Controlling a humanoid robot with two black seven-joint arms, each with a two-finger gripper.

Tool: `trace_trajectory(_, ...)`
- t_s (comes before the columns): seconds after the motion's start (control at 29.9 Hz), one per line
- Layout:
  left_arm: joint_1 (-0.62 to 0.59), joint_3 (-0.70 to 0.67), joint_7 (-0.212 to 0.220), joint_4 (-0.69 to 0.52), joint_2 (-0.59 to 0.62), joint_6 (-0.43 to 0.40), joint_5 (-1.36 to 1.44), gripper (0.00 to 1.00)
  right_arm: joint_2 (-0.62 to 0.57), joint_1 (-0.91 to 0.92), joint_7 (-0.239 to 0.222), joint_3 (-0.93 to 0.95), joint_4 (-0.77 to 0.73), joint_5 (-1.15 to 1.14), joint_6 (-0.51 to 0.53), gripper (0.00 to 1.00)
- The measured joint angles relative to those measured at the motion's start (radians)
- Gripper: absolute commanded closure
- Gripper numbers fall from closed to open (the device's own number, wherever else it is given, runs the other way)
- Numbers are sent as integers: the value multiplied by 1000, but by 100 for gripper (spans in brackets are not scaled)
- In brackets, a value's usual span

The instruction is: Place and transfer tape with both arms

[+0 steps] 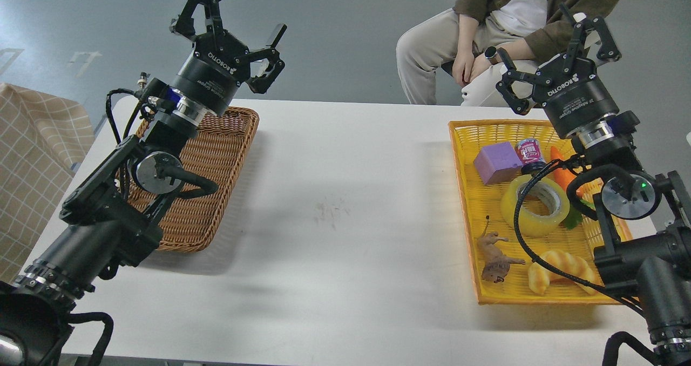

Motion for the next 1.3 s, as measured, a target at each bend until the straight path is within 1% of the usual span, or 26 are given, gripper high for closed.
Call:
trace_trajectory(0.43,-2,5,8,0,0,0,0,2,0,1,0,0,2,0,0,0)
trace_trajectory(1.14,-10,3,2,-2,1,0,0,2,0,4,0,0,3,0,0,0)
trace_trajectory(1.3,-11,4,11,-2,1,0,0,2,0,6,0,0,6,0,0,0)
